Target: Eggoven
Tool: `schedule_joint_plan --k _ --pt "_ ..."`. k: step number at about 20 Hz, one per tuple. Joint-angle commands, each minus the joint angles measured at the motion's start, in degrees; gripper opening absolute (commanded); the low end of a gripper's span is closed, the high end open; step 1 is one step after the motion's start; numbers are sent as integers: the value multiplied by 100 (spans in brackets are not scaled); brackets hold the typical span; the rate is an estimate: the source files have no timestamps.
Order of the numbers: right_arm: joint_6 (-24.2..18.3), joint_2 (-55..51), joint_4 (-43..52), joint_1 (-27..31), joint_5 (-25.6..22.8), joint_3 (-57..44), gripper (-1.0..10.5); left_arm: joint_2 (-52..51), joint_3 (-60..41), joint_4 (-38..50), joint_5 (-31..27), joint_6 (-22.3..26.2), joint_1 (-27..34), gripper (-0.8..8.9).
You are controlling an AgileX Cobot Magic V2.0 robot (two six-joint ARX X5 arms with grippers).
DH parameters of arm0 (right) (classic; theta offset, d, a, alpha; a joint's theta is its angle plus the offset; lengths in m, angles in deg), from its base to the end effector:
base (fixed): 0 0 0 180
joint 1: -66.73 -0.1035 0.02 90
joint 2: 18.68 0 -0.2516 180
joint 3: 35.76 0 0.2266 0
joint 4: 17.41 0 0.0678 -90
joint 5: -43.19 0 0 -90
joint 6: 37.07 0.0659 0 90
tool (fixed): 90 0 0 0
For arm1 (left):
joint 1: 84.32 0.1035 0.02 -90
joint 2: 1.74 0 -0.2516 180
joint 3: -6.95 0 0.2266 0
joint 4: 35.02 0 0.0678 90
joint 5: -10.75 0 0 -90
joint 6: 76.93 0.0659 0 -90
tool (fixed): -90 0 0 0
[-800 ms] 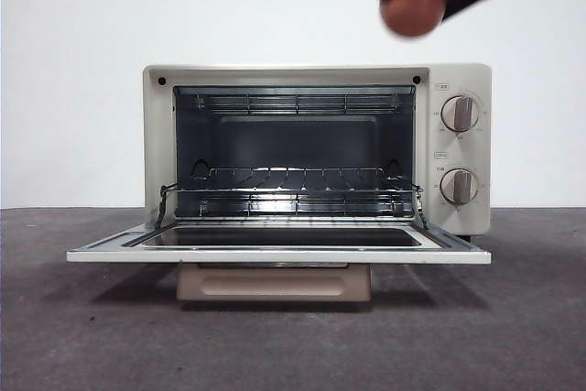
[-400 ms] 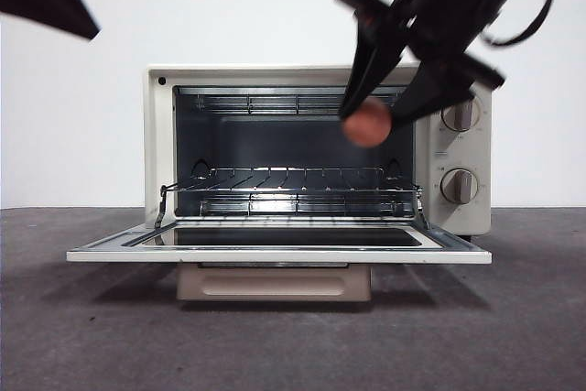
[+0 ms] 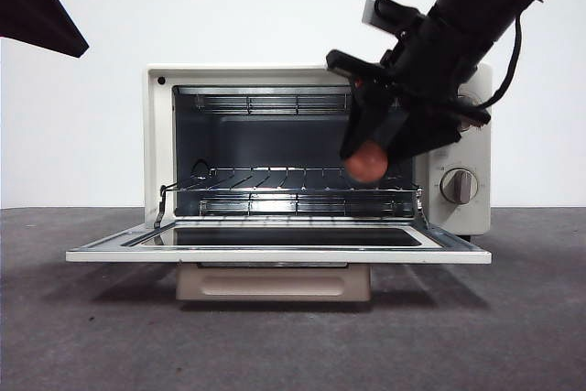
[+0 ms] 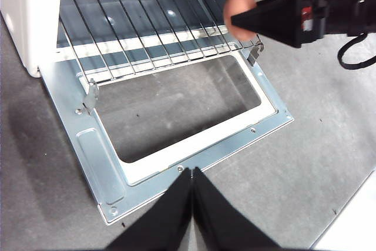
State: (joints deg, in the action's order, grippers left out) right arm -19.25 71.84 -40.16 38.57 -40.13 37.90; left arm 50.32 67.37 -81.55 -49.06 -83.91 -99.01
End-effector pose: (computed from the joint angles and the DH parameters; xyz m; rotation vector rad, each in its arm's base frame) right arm 0.2977 0.1681 0.2044 0.1588 0.7718 0.4697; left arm 0.1730 -0.0796 0.2578 -0.2033 0.7225 -0.7120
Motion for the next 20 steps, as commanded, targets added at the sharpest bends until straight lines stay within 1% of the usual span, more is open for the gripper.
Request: schedule_joint_plan --k 1,5,6,8,9,13,16,20 --pt "-52 216 52 -15 133 94 3 20 48 79 26 0 -9 6" --pt "-46 310 46 -22 227 94 19 20 48 105 26 0 -11 6" --pt "-42 310 59 -22 223 94 79 20 48 105 26 0 -11 6" --pt "-17 310 96 -20 219 96 243 20 48 105 26 0 -9 6" --pt "15 310 98 -20 216 96 269 20 48 111 26 0 -11 6" --pt "15 251 173 -20 201 107 300 20 48 136 26 0 -11 6" --pt "15 81 219 -20 -9 109 312 20 48 140 26 0 -11 6" --pt "15 -210 -24 -20 -55 109 328 20 48 249 26 0 -11 6"
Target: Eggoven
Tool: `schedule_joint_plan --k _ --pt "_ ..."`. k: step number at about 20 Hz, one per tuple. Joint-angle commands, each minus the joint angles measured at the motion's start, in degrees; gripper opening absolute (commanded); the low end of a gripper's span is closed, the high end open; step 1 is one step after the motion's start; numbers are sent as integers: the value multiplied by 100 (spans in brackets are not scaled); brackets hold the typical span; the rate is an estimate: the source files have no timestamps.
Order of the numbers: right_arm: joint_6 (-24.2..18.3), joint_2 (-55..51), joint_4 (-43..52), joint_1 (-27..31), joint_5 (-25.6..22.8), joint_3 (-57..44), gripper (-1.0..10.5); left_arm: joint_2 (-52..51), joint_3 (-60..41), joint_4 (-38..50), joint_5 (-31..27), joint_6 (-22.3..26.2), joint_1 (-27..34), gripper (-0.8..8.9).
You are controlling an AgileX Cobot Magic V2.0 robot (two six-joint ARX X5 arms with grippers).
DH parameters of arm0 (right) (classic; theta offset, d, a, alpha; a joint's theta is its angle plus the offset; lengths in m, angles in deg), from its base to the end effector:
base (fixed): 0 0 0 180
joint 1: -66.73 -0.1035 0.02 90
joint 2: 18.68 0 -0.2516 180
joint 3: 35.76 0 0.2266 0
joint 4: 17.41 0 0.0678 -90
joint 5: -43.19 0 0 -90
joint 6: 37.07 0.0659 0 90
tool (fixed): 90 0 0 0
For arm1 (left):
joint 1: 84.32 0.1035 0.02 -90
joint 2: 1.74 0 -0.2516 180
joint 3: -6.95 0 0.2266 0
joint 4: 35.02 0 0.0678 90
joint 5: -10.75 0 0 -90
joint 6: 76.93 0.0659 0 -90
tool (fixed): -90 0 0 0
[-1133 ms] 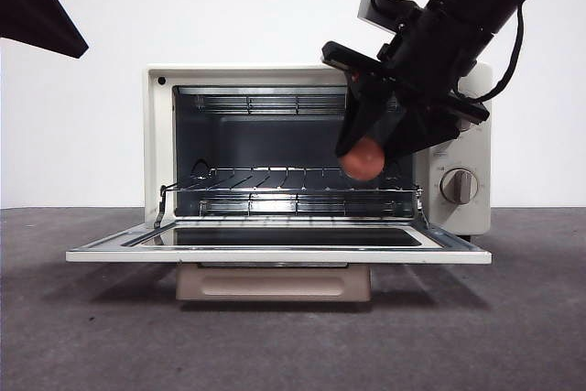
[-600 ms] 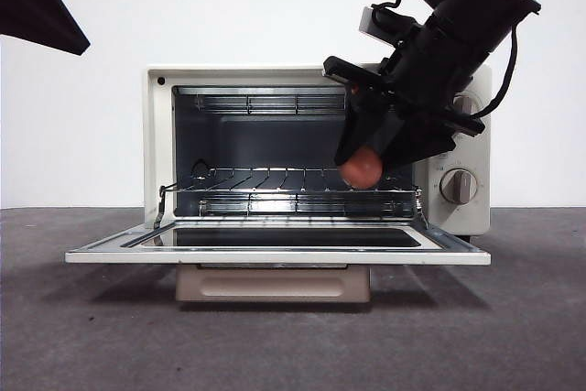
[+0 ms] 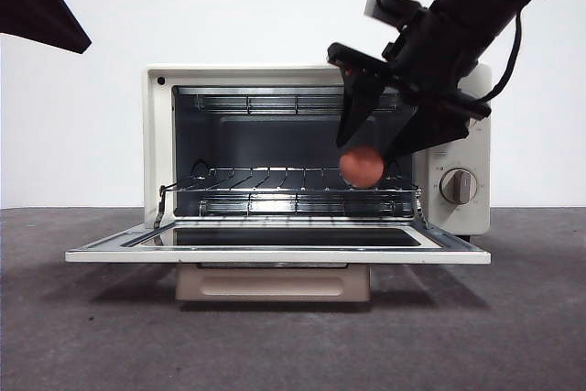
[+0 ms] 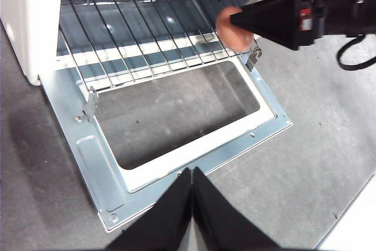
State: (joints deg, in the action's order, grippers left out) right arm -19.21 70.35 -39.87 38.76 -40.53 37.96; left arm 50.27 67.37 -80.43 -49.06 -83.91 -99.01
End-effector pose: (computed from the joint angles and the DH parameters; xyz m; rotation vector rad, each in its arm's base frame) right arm 0.2966 0.1657 0.2136 0.1658 0.7387 0.4670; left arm 0.1744 -0.0800 0.2598 -0.2008 0.7019 -0.7151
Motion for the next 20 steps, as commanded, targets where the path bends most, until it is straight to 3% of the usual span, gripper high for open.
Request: schedule_joint_plan --k 1,9,15,20 --pt "9 -157 -101 -39 -13 103 328 24 48 173 26 -2 -11 6" --pt "-39 -1770 -1069 -332 164 103 328 533 48 640 -28 -111 229 5" --pt "-229 -3558 -2135 -457 9 103 328 2074 48 1207 476 -111 861 5" --pt "-258 -4387 -2695 -452 -195 103 327 3259 48 1794 442 -125 911 6"
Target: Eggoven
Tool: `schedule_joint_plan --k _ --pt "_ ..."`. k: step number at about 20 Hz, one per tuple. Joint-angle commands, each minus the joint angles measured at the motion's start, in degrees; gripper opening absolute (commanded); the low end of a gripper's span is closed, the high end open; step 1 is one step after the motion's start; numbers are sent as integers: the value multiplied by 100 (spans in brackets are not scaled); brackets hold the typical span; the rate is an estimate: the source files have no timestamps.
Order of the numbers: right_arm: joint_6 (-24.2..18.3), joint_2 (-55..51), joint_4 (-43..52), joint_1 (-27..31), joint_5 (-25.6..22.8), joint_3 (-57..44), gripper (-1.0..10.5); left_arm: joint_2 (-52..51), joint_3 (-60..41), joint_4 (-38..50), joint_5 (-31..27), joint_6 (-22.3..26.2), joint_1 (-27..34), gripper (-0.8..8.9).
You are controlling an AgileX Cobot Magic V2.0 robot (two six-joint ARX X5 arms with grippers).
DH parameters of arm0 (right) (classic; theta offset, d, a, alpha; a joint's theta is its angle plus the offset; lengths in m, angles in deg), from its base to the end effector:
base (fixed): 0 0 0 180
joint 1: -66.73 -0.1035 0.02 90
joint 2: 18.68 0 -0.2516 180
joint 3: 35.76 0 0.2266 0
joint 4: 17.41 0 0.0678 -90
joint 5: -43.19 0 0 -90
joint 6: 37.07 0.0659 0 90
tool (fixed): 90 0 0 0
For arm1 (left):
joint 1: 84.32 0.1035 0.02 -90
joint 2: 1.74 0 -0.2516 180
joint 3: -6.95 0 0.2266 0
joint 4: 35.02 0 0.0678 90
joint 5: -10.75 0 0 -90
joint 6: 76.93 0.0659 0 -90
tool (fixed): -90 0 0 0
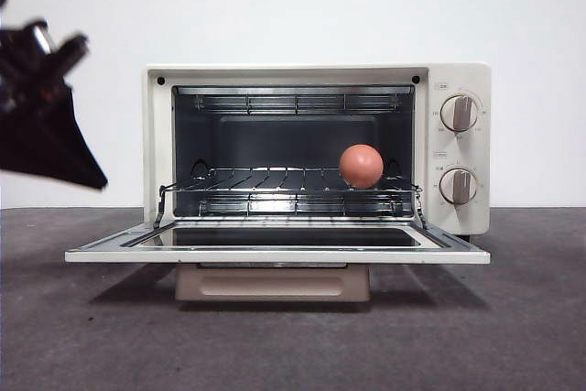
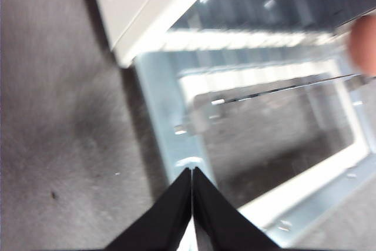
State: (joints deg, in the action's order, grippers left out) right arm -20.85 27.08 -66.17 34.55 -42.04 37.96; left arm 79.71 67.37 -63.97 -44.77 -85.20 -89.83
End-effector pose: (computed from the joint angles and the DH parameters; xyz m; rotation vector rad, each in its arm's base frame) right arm 0.1404 0.0949 0.3426 0.1828 0.4457 0.5814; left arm 0.2678 -0.0633 0.1775 -0.3524 0.9091 -0.5907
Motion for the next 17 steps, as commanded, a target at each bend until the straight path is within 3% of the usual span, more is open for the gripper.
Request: schedule_joint_plan --k 1,6,17 --pt "-107 -142 -125 -31 -46 103 327 505 48 262 -28 2 -7 6" --pt "-105 -330 -175 -31 -55 103 327 1115 48 575 -208 -20 -13 6" --pt "-127 -319 -166 -31 -79 103 327 1823 48 601 442 50 -280 6"
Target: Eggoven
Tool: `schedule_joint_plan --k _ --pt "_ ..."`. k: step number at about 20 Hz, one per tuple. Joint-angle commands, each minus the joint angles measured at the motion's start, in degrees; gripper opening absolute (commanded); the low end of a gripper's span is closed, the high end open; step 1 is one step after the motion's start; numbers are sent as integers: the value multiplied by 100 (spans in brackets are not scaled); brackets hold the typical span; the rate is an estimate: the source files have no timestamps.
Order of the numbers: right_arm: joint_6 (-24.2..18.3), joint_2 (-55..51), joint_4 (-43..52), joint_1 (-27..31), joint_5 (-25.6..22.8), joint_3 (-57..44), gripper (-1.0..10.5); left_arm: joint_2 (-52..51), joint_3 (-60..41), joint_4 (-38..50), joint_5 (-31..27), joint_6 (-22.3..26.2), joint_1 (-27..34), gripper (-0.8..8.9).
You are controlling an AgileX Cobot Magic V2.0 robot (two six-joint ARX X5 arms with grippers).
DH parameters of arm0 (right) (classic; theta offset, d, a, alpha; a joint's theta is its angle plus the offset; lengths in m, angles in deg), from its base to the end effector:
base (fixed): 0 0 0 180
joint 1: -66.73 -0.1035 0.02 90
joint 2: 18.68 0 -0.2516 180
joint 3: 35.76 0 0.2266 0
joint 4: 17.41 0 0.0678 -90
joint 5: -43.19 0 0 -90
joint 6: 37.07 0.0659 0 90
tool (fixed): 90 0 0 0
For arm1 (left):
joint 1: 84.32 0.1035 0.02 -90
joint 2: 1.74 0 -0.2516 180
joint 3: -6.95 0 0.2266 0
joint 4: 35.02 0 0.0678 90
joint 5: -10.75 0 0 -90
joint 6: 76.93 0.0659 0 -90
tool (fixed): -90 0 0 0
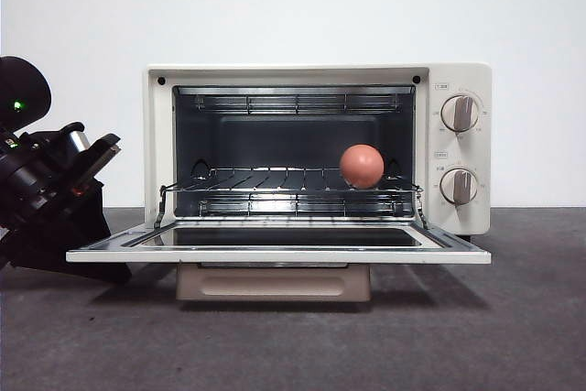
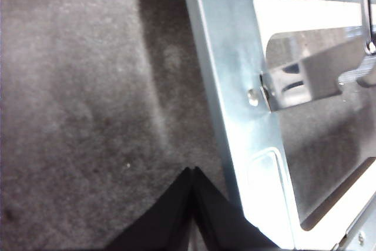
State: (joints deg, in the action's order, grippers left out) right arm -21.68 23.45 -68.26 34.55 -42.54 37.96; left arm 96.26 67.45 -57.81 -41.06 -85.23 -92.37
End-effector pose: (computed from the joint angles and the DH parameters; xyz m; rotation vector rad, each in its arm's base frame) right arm 0.1264 0.0854 0.3469 0.1747 0.4136 0.5806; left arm 0.2855 -0.0815 0.1108 -0.4052 1.0967 -0.6551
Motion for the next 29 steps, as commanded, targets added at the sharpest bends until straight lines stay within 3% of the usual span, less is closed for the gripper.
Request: schedule_joint_plan --k 1,8,13,16,24,29 --pt "-44 44 48 -31 -28 103 327 168 39 -7 179 50 -13 6" --pt "-44 44 44 -31 -136 103 327 166 44 522 1497 -380 442 6" --pt "-39 44 44 -31 -155 103 327 166 44 1154 2076 -833 542 6" --pt "17 44 44 -31 -153 103 327 166 44 1624 2208 -1123 542 6" --pt "61 44 24 -31 -151 103 327 166 46 4186 1967 -2951 544 6" --pt "57 46 -61 -31 -153 103 327 85 46 4306 1923 -3036 546 6"
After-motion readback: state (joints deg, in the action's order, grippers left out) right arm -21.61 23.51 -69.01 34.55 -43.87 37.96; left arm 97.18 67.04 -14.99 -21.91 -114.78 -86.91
